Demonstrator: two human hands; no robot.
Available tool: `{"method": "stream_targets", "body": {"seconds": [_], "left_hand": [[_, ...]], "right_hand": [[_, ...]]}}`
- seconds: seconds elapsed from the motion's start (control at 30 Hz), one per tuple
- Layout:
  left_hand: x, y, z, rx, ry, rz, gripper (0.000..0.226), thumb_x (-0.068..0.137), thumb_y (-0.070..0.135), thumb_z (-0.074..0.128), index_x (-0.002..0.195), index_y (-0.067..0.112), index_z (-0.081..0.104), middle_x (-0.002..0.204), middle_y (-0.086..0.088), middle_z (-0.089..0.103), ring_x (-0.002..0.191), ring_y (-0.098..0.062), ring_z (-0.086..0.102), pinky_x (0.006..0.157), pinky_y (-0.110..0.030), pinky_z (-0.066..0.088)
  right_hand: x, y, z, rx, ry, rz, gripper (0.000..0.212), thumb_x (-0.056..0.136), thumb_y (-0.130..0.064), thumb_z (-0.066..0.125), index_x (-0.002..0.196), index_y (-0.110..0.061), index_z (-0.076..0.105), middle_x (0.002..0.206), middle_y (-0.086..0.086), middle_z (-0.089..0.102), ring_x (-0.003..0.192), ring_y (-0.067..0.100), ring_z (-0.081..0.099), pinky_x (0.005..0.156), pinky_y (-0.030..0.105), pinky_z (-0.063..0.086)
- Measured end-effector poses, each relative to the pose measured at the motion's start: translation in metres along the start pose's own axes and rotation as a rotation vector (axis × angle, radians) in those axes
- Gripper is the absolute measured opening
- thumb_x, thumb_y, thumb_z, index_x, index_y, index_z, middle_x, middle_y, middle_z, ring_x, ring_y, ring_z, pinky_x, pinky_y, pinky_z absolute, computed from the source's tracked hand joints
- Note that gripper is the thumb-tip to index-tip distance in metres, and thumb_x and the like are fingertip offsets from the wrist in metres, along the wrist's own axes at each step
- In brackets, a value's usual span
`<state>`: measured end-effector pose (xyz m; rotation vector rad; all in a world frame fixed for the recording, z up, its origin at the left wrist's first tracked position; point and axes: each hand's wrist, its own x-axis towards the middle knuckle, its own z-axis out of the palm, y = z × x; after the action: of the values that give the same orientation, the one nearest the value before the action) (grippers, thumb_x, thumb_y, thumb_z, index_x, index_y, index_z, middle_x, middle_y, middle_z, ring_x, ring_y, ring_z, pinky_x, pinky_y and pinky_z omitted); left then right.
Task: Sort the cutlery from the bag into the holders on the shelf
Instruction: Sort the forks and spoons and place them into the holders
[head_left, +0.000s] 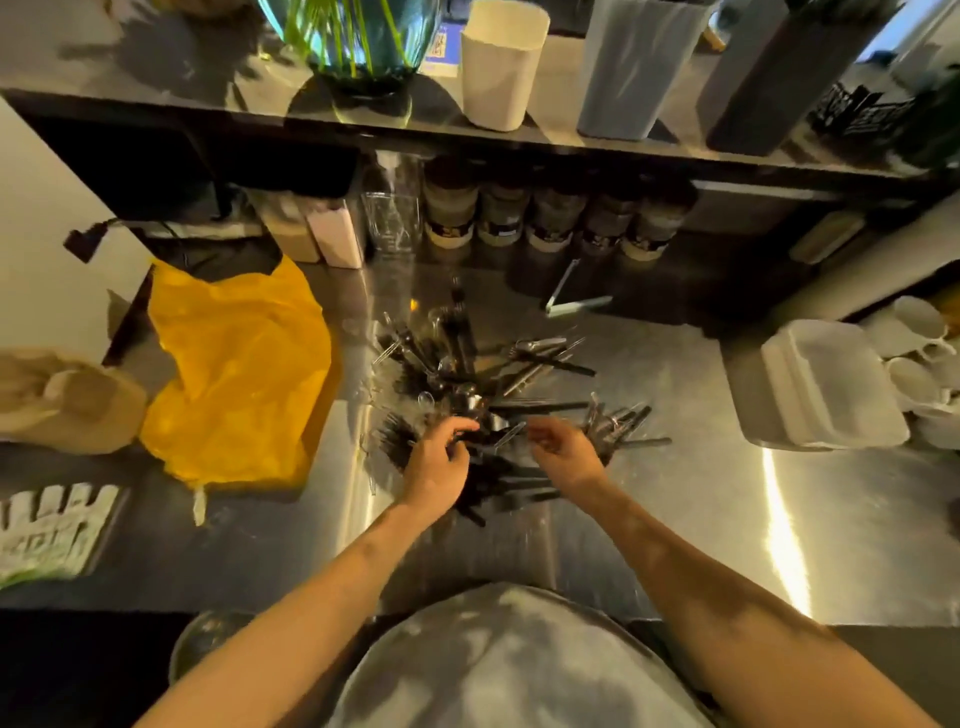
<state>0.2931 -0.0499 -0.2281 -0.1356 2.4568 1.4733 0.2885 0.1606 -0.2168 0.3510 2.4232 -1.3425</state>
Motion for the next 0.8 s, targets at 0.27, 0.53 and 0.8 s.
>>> {"method": "stream_targets", "body": {"seconds": [0.27,0.53,0.8], "left_hand": [[-0.031,-0.045,0.004,-0.116,0.064,-0.169,0.031,0.095,-0.011,0.051,0.105,0.016,0.063,0.100,0.005,0.064,0.093,-0.006,0.061,0.080,-0.003,0.043],[-0.025,-0.067,-0.003,-0.152,0.059,-0.305,0.023,0.098,-0.004,0.051,0.113,0.004,0.066,0.106,-0.004,0.067,0.094,-0.012,0.061,0.079,-0.010,0.048],[-0.044,-0.073,0.010,-0.252,0.007,-0.359,0.021,0.097,-0.002,0.054,0.111,0.009,0.067,0.100,-0.005,0.068,0.091,-0.014,0.063,0.081,-0.018,0.051]], "right_hand": [[-0.015,0.020,0.041,-0.006,-0.100,0.094,0.039,0.089,0.003,0.064,0.126,-0.010,0.065,0.112,0.001,0.068,0.096,0.009,0.066,0.073,0.003,0.047],[-0.011,0.012,0.074,-0.099,-0.094,0.017,0.040,0.087,0.000,0.066,0.124,-0.013,0.068,0.113,0.001,0.069,0.105,0.014,0.065,0.091,0.026,0.055],[-0.022,0.048,0.071,-0.444,0.067,-0.036,0.065,0.082,-0.009,0.068,0.144,-0.022,0.050,0.145,0.001,0.045,0.138,0.024,0.029,0.119,0.043,0.025]]}}
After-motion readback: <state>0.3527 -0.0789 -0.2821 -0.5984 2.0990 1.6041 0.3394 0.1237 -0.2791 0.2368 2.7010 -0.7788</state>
